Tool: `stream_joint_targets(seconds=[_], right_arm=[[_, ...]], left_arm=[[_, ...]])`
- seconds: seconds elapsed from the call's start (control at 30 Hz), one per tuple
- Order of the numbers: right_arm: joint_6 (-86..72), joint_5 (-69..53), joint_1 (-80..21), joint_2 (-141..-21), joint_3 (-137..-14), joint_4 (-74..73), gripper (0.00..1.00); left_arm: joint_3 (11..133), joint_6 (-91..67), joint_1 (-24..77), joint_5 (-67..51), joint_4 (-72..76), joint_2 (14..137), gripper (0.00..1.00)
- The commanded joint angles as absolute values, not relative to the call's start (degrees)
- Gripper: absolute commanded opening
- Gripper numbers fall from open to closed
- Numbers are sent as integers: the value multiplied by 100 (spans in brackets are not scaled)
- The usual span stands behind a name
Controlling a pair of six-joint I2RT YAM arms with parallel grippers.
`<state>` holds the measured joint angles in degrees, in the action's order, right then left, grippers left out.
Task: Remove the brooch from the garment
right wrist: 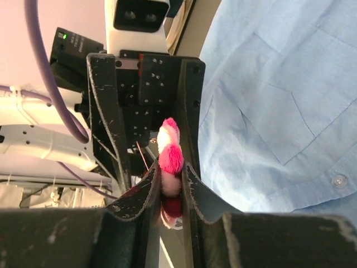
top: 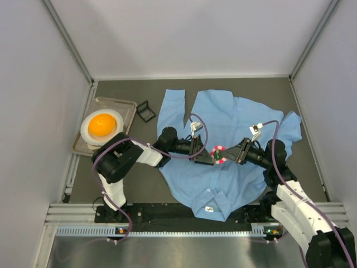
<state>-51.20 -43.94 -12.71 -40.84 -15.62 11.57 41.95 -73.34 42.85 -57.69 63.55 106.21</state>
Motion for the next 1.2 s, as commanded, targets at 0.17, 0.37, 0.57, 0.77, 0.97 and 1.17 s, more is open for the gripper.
stream_joint_targets(seconds=[0.17,0.37,0.57,0.77,0.97,1.17], right_arm=[[-5458,-4122,-1345,-3797,-1494,1688,0],[-5362,-4025,-1424,-3771,-1512,1600,0],[-5203,-3806,-1626,-3797,-1582,1450,0],[-5089,-3744,-1661,-3797,-1617,1327,0],[-5045,-3762,-1661,-3823,-1617,1327,0],[-4931,-3911,-1652,-3876,-1644,1309,0]], left_arm=[[4183,-7664,4307,-5353,7392,10397,69],[4307,-7585,4307,-5116,7005,10441,62],[4386,-7567,4333,-4957,6785,10485,59],[4430,-7611,4333,-4957,6829,10520,42],[4403,-7708,4333,-5088,7110,10555,37],[4438,-8006,4342,-5255,7628,10749,29]])
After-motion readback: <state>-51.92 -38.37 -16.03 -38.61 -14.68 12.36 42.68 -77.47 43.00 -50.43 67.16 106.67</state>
